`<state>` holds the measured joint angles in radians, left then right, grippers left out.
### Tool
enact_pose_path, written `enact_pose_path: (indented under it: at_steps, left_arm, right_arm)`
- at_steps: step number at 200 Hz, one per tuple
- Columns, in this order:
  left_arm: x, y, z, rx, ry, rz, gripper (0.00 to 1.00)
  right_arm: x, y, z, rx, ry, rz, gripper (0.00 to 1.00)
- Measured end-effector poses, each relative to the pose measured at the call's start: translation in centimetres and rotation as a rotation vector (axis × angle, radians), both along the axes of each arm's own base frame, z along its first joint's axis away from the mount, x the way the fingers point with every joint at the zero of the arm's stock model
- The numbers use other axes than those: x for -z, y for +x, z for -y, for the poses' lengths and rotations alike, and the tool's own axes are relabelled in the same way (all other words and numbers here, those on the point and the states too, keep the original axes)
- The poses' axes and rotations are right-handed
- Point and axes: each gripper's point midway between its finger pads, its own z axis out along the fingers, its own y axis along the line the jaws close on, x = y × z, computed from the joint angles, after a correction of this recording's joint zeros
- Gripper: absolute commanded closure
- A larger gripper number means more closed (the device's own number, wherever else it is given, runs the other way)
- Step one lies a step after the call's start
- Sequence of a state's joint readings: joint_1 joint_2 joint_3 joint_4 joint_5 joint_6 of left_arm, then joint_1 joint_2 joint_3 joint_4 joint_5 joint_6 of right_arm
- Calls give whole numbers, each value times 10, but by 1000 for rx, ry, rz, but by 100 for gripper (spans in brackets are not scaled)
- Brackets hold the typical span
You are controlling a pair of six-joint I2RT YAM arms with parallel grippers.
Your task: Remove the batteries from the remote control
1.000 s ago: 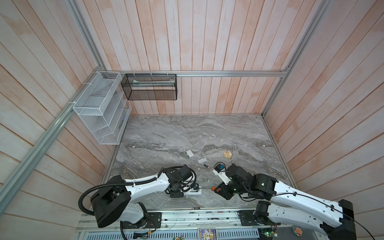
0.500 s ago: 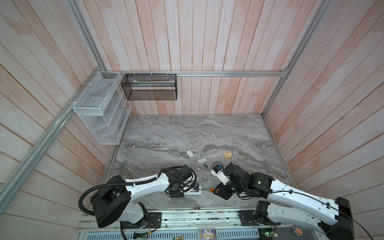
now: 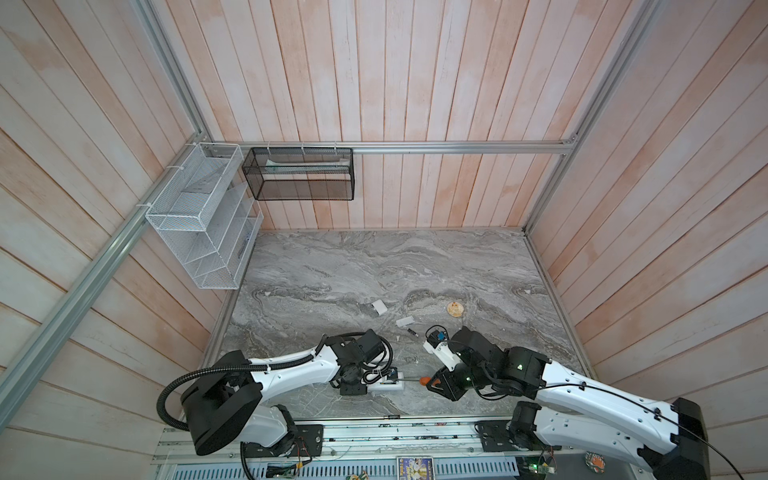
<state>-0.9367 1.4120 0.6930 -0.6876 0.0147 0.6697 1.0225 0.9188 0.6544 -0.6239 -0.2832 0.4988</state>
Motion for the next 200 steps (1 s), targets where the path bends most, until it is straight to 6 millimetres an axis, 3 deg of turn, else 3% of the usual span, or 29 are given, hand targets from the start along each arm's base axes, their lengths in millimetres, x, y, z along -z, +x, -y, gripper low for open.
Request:
enact_pose_path:
  at_steps: [98, 200]
  left_arm:
    - [0, -1, -1, -9, 3, -8, 100]
    - [1, -2, -5, -13, 16, -15, 100]
  right_arm:
    - [8, -7, 2, -19, 93, -3, 100]
    - [0, -5, -1, -19, 161, 41, 100]
